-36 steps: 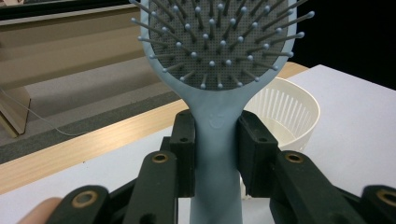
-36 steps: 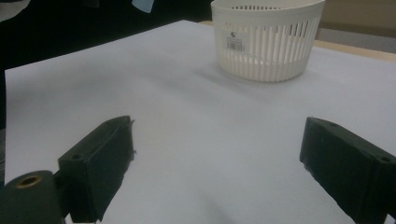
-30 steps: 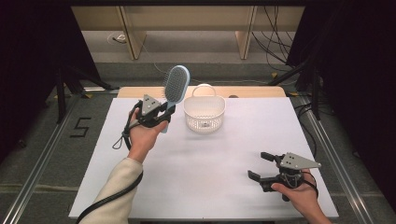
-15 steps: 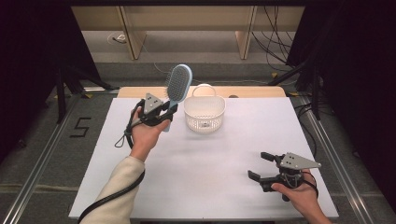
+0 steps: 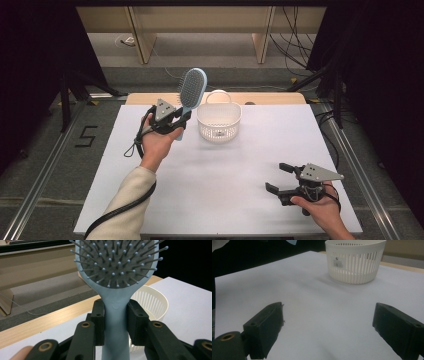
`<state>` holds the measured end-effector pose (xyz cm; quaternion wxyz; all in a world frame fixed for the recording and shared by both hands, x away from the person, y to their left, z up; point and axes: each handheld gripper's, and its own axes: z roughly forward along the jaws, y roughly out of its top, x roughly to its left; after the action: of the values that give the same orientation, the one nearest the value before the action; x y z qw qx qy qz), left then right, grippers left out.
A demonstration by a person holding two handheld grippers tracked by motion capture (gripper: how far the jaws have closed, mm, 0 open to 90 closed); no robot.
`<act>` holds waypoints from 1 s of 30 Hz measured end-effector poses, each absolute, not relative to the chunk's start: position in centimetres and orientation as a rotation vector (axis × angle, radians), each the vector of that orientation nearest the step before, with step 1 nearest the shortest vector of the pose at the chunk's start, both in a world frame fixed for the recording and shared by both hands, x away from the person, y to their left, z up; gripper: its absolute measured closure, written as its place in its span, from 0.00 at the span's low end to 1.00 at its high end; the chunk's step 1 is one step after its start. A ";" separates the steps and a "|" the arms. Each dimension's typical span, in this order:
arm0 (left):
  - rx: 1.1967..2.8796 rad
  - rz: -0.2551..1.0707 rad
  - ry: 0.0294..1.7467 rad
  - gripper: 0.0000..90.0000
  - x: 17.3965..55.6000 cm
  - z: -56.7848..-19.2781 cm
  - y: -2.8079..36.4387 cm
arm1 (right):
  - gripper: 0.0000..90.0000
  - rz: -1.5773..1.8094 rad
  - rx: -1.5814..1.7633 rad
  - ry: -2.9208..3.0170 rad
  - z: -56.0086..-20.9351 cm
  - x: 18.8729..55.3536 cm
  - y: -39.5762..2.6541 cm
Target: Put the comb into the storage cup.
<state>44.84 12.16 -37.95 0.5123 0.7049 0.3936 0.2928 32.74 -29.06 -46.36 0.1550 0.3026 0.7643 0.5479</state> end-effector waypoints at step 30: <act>1.686 0.699 0.940 0.77 45.3 -37.6 11.2 | 0.12 1.566 0.870 2.191 -46.3 32.7 -29.1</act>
<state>45.34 11.23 -37.60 0.5179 0.7025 0.3917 0.2914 32.71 -29.10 -46.34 0.1551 0.3037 0.7648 0.5467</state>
